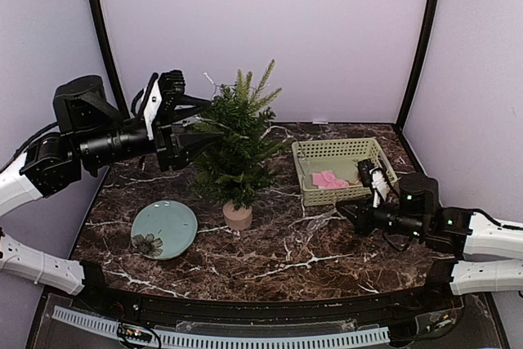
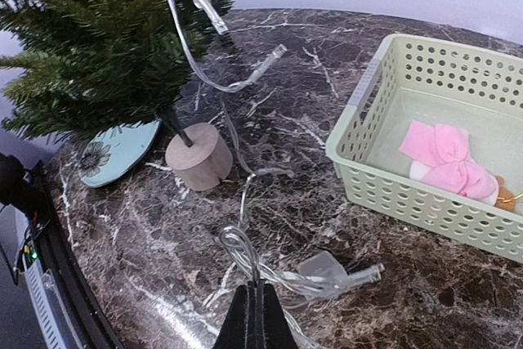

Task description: Decorate the small christmas tree

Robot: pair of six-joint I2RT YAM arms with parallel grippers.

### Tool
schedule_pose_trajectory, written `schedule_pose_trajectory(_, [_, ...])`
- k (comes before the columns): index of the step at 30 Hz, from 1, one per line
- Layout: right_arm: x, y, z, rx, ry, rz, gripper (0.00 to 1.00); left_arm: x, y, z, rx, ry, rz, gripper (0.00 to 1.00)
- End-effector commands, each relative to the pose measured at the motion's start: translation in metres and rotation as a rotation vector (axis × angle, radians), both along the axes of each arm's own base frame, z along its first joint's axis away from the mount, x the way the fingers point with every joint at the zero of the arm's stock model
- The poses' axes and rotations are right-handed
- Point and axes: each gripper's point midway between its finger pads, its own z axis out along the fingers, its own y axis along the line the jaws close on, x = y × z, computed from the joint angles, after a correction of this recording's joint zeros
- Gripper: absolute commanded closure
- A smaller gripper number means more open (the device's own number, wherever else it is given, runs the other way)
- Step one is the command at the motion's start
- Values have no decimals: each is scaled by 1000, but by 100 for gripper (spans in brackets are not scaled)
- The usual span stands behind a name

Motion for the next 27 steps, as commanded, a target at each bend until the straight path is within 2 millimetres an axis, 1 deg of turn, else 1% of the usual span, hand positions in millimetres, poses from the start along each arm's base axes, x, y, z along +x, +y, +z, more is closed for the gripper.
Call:
schedule_pose_trajectory(1, [-22, 11, 17, 43, -6, 110, 100, -16, -11, -25, 86, -1, -64, 38])
schedule_pose_trajectory(2, [-26, 15, 25, 59, -18, 137, 100, -17, -14, -28, 100, -9, -70, 39])
schedule_pose_trajectory(4, [-34, 24, 40, 82, -40, 191, 100, -28, -22, -34, 113, -19, -106, 40])
schedule_pose_trajectory(5, [-39, 28, 46, 91, -49, 217, 100, -36, -28, -39, 122, -20, -132, 41])
schedule_pose_trajectory(6, [-43, 32, 52, 99, -57, 242, 100, -39, -33, -42, 131, -31, -141, 43])
schedule_pose_trajectory(7, [-47, 35, 59, 107, -67, 261, 100, -49, -39, -48, 145, -34, -172, 43])
schedule_pose_trajectory(8, [-51, 39, 65, 111, -78, 276, 100, -51, -44, -53, 158, -43, -176, 43])
schedule_pose_trajectory(9, [-52, 42, 71, 117, -90, 281, 100, -60, -49, -59, 170, -47, -201, 44])
schedule_pose_trajectory(10, [-53, 45, 80, 125, -101, 283, 100, -62, -54, -66, 184, -51, -202, 44])
schedule_pose_trajectory(11, [-54, 47, 85, 127, -107, 287, 100, -73, -59, -70, 190, -58, -229, 46])
schedule_pose_trajectory(12, [-56, 49, 90, 134, -113, 293, 100, -73, -63, -78, 210, -70, -216, 47])
schedule_pose_trajectory(13, [-58, 50, 96, 144, -120, 297, 100, -82, -67, -81, 216, -82, -230, 48])
schedule_pose_trajectory(14, [-60, 52, 101, 155, -126, 303, 100, -83, -70, -86, 222, -94, -219, 48])
schedule_pose_trajectory(15, [-61, 53, 103, 160, -126, 304, 100, -90, -74, -89, 224, -99, -235, 49])
schedule_pose_trajectory(16, [-61, 53, 104, 161, -125, 304, 100, -91, -75, -92, 218, -95, -227, 49])
schedule_pose_trajectory(17, [-59, 54, 101, 150, -121, 298, 100, -95, -77, -93, 215, -89, -234, 49])
schedule_pose_trajectory(18, [-55, 53, 93, 118, -109, 278, 100, -97, -77, -94, 199, -71, -240, 49])
schedule_pose_trajectory(19, [-51, 51, 82, 75, -88, 251, 95, -99, -77, -92, 178, -53, -246, 49])
schedule_pose_trajectory(20, [-48, 50, 72, 34, -74, 237, 82, -100, -76, -93, 171, -45, -245, 49])
schedule_pose_trajectory(21, [-47, 49, 59, -12, -51, 234, 71, -100, -73, -91, 157, -36, -243, 49])
schedule_pose_trajectory(22, [-46, 48, 47, -53, -29, 229, 63, -100, -72, -95, 156, -28, -240, 49])
schedule_pose_trajectory(23, [-47, 47, 35, -87, -7, 236, 57, -100, -68, -92, 140, -18, -232, 48])
schedule_pose_trajectory(24, [-49, 47, 22, -124, 15, 246, 52, -99, -66, -96, 142, -10, -229, 48])
schedule_pose_trajectory(25, [-51, 47, 10, -159, 35, 259, 48, -99, -62, -94, 128, 2, -223, 48])
schedule_pose_trajectory(27, [-53, 47, -15, -232, 84, 275, 39, -100, -57, -95, 119, 28, -215, 47])
